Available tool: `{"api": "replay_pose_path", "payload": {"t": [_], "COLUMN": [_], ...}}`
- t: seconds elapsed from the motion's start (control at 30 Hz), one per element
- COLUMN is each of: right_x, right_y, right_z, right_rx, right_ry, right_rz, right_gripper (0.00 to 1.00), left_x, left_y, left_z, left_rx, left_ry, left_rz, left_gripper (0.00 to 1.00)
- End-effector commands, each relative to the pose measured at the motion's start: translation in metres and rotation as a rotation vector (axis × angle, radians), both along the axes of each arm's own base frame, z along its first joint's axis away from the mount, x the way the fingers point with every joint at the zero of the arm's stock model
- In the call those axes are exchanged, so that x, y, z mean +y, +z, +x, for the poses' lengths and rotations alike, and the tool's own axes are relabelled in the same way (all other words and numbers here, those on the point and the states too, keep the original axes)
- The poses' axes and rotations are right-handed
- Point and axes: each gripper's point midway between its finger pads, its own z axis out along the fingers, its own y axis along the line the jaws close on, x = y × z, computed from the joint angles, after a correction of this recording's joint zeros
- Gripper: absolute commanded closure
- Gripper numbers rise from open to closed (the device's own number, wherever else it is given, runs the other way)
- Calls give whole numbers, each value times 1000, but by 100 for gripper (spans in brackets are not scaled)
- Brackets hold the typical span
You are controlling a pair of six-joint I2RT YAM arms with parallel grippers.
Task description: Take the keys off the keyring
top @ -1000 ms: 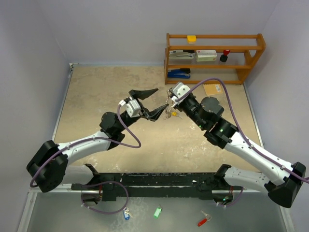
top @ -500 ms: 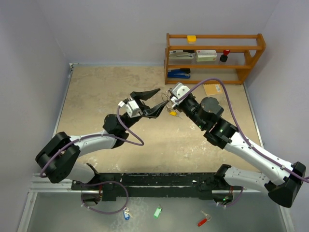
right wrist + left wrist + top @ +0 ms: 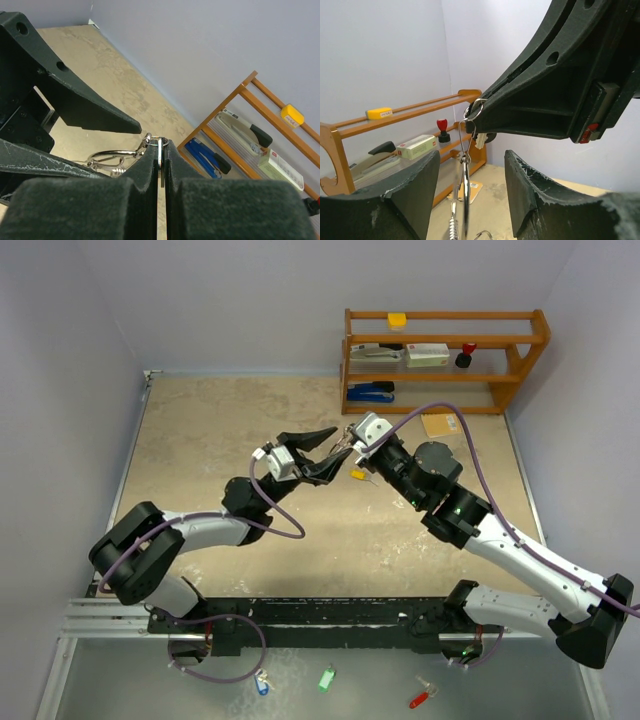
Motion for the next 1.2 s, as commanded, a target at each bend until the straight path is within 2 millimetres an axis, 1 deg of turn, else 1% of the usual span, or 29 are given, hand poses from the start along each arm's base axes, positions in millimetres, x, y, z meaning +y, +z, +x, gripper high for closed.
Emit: {"api": "replay_pose_path", "payload": {"t": [0.0,0.23,0.43,0.5,1.0,1.17], "right_x": [-1,0,0,0,1,2], "right_y": [39,37,37,36,35,33], "right_z": [-4,-4,-5,-6,-6,-6], "right_rx": [-69,-65,-65,-64,-63,-58], "right_ry": [2,5,5,7,11,11], "right_rz": [92,90,92,90,87,84], "right_gripper": [100,100,100,100,100,100], "left_x": [3,-3,-1,-1,3,4], "left_y": [28,25,27,27,35,37], "left_z": [-5,1,4,5,3,2], "left_rx": [-62,-61,-56,-55,-75,-77], "left_ry": [30,68,82,86,91,88], "left_rz": [-72,-70,-97,-102,-134,-143], "left_gripper": [49,50,60,62,63,65]}}
